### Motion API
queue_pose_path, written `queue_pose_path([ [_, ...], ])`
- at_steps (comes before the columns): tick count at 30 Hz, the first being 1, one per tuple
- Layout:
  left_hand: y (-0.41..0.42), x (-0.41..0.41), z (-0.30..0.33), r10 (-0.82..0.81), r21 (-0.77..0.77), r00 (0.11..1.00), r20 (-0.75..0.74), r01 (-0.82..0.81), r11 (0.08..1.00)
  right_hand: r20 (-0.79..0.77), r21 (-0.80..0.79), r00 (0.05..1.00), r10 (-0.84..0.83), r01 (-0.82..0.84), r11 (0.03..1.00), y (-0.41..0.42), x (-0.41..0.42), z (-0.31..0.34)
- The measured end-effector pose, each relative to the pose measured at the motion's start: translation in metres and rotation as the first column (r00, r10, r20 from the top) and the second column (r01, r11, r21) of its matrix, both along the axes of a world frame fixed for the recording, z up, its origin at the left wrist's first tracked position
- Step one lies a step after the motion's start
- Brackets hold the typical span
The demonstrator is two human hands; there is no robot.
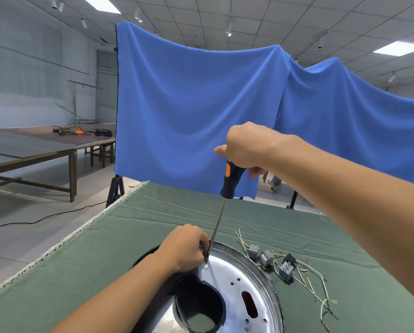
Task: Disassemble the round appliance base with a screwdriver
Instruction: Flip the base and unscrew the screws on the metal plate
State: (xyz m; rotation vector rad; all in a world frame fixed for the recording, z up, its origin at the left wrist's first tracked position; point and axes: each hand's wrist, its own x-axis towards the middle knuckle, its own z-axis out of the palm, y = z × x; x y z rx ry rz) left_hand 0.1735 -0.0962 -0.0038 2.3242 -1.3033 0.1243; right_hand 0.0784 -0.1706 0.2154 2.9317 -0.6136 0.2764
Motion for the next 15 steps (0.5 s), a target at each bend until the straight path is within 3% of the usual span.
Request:
queue_pose_path([
  [4,0.000,-0.001,0.000,-0.009,-0.012,1.000,-0.010,0.009,1.000,-0.047,0.207,0.993,0.110,-0.098,0.973,0.005,-0.002,0.011],
  [6,0.001,-0.001,0.001,-0.008,-0.009,1.000,-0.024,0.007,1.000,-0.075,0.216,0.992,0.099,-0.081,0.973,0.007,-0.002,0.010],
  [8,0.001,0.000,0.001,-0.006,-0.018,0.999,-0.035,0.005,1.000,-0.064,0.121,0.997,0.035,-0.027,0.992,0.007,-0.004,0.005],
  [11,0.001,-0.001,0.002,-0.008,-0.009,0.999,-0.033,0.008,1.000,0.027,-0.151,0.999,-0.046,0.050,0.987,0.000,-0.004,-0.006],
  [12,0.001,-0.002,0.002,-0.006,-0.005,1.000,-0.029,0.006,1.000,0.025,-0.122,0.999,-0.026,0.029,0.992,-0.001,-0.003,-0.006],
  [15,0.001,-0.003,0.001,0.003,-0.003,0.999,-0.032,-0.004,1.000,-0.029,0.167,0.999,0.034,-0.029,0.985,0.003,-0.005,0.006],
])
